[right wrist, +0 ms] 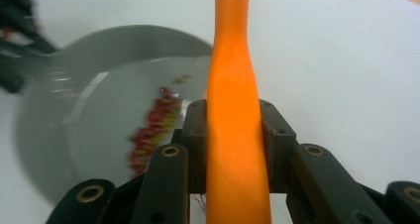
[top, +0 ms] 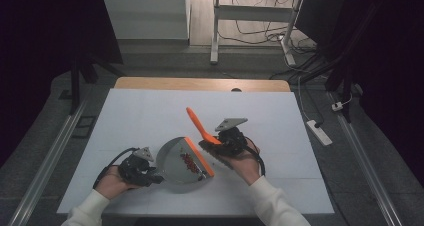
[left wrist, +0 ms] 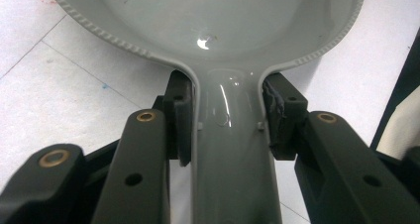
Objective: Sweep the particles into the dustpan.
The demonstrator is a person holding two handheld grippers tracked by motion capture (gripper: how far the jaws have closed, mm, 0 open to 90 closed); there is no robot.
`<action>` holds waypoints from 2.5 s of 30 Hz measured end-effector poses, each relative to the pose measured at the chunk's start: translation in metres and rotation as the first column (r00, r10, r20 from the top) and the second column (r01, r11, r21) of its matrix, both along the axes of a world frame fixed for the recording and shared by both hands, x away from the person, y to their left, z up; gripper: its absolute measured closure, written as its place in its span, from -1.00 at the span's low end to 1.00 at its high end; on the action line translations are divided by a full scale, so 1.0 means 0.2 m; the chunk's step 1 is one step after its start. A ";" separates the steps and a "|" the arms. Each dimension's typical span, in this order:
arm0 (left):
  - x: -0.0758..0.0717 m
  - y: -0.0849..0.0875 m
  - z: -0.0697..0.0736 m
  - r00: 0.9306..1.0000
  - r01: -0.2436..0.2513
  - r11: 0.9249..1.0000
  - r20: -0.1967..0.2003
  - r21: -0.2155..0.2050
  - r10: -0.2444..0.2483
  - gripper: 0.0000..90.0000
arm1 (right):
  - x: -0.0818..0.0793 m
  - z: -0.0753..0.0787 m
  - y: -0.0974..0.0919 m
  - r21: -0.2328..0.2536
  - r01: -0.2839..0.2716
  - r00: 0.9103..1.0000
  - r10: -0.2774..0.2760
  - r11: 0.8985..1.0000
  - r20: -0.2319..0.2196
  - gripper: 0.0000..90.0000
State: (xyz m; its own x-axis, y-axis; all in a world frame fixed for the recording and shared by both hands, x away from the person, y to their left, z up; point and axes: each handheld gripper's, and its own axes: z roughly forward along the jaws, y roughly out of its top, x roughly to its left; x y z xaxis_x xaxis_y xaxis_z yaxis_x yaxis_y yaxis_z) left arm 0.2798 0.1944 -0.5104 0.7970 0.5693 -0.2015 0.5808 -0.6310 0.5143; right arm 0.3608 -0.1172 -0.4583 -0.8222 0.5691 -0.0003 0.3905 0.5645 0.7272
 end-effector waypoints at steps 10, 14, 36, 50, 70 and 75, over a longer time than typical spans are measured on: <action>0.01 0.00 0.00 1.000 0.007 1.000 0.000 0.005 -0.007 0.37 | 0.18 -0.11 -0.04 -0.107 0.103 0.993 -0.097 0.989 0.063 0.56; 0.00 -0.01 0.00 1.000 -0.003 1.000 0.002 0.001 0.003 0.37 | 0.31 -0.11 0.05 -0.129 0.087 0.994 -0.078 0.988 0.072 0.56; 0.01 0.00 -0.01 1.000 0.008 1.000 0.001 -0.004 -0.008 0.37 | 0.10 0.02 0.08 -0.010 -0.038 0.999 0.038 0.999 0.004 0.57; -0.03 -0.03 0.01 0.999 0.034 0.999 0.016 -0.001 -0.034 0.37 | -0.09 -0.07 -0.20 -0.149 0.066 0.998 -0.067 0.987 -0.004 0.57; -0.03 -0.05 0.00 0.999 0.027 1.000 0.038 0.001 -0.027 0.37 | -0.20 -0.02 -0.09 0.026 -0.054 0.998 0.055 0.998 -0.036 0.57; -0.02 -0.03 -0.01 0.998 -0.005 1.000 0.064 -0.018 0.006 0.37 | -0.16 0.02 -0.19 0.044 0.022 1.000 -0.022 0.999 0.000 0.57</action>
